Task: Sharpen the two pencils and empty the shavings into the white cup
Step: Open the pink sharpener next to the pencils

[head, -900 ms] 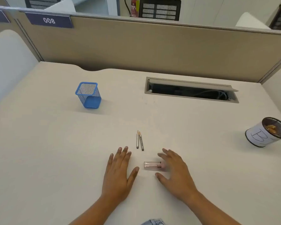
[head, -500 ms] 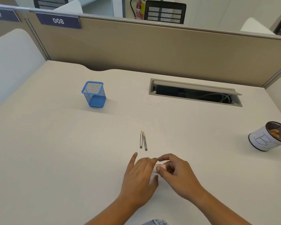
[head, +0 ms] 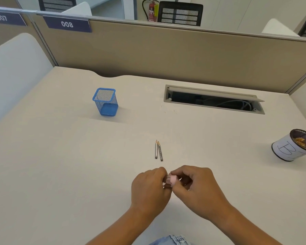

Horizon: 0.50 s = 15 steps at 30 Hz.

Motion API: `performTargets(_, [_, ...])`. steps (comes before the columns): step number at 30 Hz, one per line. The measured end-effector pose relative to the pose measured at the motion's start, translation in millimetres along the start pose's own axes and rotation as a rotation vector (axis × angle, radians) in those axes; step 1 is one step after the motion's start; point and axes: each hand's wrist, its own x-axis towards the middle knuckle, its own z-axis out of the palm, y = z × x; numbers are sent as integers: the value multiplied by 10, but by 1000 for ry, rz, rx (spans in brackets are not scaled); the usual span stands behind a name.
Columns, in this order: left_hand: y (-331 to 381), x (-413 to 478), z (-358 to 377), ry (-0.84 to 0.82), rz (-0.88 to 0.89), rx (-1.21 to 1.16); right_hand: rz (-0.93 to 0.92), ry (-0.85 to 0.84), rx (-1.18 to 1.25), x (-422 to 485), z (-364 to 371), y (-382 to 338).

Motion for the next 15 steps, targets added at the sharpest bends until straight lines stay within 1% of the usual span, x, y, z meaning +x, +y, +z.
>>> performTargets(3, [11,-6,-41,-4,0,3,17,12,21,4,13,-28])
performTargets(7, [9,49,-87,-6,-51,31,-68,-29,88,-3,-1,-101])
performTargets(9, [17,70,-102,-8,-52,25,-99,-15,79,3,-22,-112])
performTargets(15, [35,91,-58,-71,-90,-2,-100,38,46,29,-23,-48])
